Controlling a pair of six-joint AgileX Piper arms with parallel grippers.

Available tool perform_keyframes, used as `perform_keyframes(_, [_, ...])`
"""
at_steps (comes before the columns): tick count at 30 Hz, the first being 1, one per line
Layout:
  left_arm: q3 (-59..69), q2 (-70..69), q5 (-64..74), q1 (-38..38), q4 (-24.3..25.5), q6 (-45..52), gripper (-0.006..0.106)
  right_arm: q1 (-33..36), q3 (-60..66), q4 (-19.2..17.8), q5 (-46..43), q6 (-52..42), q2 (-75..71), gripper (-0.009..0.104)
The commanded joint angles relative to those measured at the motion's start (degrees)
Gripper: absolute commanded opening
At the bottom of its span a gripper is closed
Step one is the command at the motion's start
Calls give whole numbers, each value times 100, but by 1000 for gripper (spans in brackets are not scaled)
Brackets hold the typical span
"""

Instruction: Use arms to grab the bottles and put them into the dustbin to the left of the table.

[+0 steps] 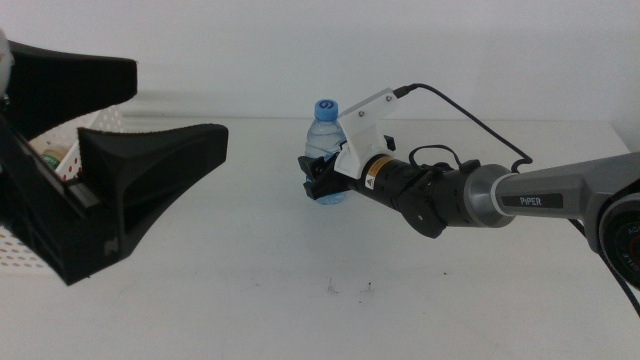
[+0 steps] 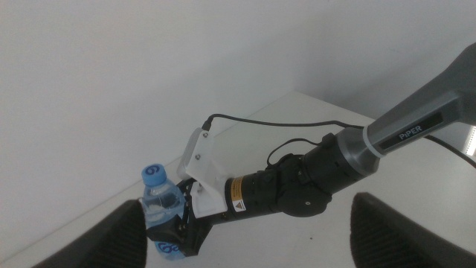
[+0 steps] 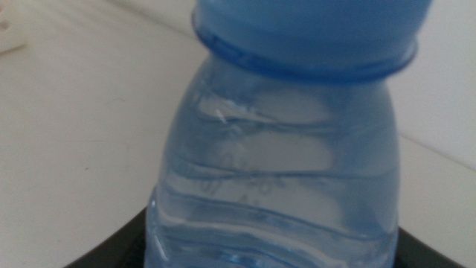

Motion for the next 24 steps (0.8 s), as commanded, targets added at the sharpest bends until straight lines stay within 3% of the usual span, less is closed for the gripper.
perform_keyframes(1, [34,-26,-70,-21,38,-36,94,14,-88,-309,-229,67,-76,11])
perform_keyframes(3, [34,-26,-59,-21,40,-36,94,14,-88,-421,-229,119,-76,23])
perform_keyframes(8, [34,-26,-59,-21,40,-36,94,14,-88,-421,-229,121,-76,69])
perform_keyframes(10, [34,-26,-59,-21,40,-36,94,14,-88,-421,-218,261,-76,82])
perform_keyframes(12, [34,-26,-59,-21,40,-36,94,14,-88,-488,-90,585,-105,87])
perform_keyframes(17, [34,-26,-59,-21,40,-36,94,14,388,-1407,223,1362,-385,87])
perform_keyframes(24, [34,-26,-69,-21,40,-36,94,-18,1302,-1378,221,1389,-1054,87])
